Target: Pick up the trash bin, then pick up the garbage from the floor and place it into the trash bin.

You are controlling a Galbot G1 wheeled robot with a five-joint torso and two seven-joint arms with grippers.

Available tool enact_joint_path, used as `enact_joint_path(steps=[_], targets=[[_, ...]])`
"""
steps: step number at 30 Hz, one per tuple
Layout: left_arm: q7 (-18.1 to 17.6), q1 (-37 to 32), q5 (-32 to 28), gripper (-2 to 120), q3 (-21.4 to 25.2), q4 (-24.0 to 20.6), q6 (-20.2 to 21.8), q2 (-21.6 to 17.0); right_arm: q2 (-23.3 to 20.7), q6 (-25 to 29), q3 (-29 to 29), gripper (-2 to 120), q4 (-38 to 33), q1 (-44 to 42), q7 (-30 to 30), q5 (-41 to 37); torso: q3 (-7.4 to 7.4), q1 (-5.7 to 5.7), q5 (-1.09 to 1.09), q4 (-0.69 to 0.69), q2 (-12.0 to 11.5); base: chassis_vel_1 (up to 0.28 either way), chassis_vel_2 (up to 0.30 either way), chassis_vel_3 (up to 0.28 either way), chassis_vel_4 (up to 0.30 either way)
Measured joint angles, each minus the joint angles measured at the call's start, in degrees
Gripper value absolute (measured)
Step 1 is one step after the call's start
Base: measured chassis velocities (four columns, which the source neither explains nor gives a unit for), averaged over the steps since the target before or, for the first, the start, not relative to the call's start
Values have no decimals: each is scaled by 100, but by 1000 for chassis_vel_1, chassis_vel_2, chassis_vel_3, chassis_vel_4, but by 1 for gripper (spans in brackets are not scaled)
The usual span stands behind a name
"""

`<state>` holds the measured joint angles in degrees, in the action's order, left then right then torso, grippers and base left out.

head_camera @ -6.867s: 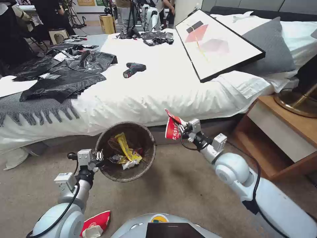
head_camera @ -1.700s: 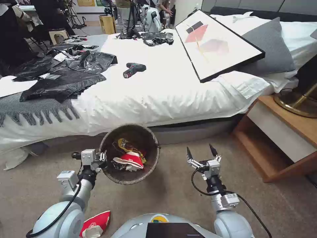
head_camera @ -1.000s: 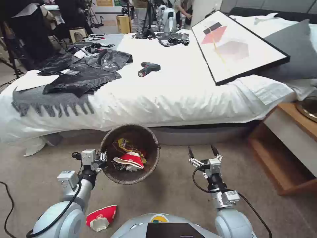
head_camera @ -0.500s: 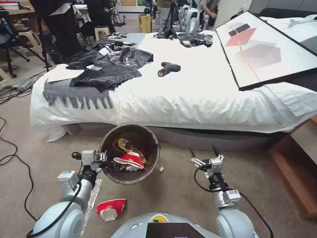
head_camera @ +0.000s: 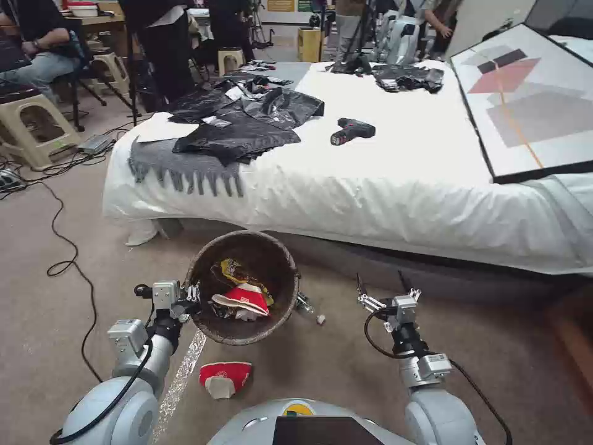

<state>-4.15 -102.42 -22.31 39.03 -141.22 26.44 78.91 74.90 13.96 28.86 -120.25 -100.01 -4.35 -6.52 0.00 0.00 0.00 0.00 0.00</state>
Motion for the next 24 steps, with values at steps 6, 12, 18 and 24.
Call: enact_joint_path(steps=[6,12,18,24], targets=[[0,-4,0,0,-8,3,-6,-2,-21,-20,17,100,41,28,-1,-25,0,0,0,0,0,69,68,70,54],[0,-10,5,0,-10,4,-10,-5,-59,-52,29,100,88,68,-1,-84,0,0,0,0,0,58,65,69,51],[-1,-13,17,0,-16,4,-59,-7,-111,-114,47,100,151,134,2,-203,0,0,0,0,0,22,26,28,28],[4,-17,67,0,-22,18,-138,-9,-237,-206,107,100,286,300,39,-382,0,0,1,-2,0,0,0,0,0]])
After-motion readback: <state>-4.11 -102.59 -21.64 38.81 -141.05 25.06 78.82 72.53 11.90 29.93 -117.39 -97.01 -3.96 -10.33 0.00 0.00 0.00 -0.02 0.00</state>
